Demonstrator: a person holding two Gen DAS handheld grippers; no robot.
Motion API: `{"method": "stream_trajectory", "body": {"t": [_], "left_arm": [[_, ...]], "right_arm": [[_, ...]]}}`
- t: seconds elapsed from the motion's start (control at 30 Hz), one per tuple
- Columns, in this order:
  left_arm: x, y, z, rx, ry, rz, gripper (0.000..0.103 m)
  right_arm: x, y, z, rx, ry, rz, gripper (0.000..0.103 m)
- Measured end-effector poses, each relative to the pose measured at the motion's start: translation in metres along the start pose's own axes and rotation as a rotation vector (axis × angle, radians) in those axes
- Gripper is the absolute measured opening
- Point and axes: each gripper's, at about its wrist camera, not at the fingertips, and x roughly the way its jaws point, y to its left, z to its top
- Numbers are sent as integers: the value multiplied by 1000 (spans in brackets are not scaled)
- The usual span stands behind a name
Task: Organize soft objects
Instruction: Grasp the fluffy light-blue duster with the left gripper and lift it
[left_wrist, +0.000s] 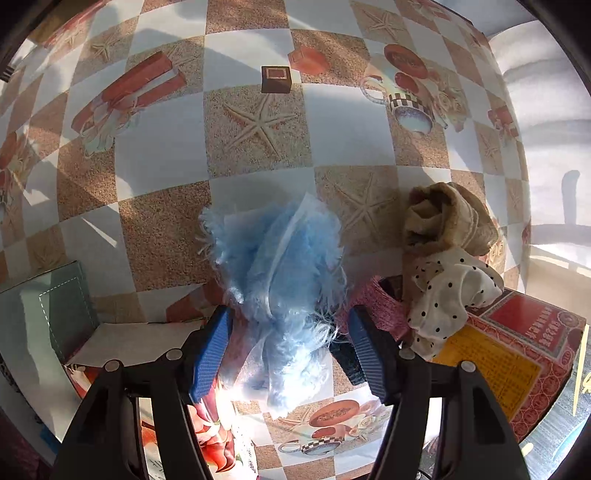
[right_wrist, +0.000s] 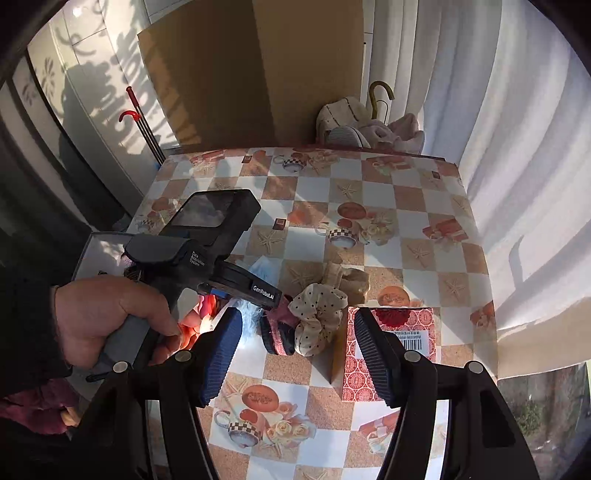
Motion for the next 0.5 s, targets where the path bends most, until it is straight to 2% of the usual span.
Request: {"method": "stream_trajectory", "body": {"t": [0.03,0.07,0.1,0.13,0.2,0.27,0.37,0.5], "left_arm": [[2,-1,1,2,-1,2,69],[4,-3,3,9,-7,1,62],[5,-4,5,19,-11,-10,50],[8,-3,6,21,-2,-24,28],[8,3,6,6,-6,-27,23],[-3,9,1,8,-43,-43,22],[-28,19,-9,4,-104,-78,22],[-69,42,-24,-49,-190,-149,21]], "right_arm": [[1,-3,6,-12,0,-7,65],[2,-5,11,-19,2,-12,65],[3,-8,14,-15,1,-13,65],[4,-10,16,-7,3,-6,65],[9,-12,15,-3,21,4,65],[18,-11,13,-5,43,7,65],[33,-2,10,-8,71,19,65],[60,15,5,-2,112,-14,65]]}}
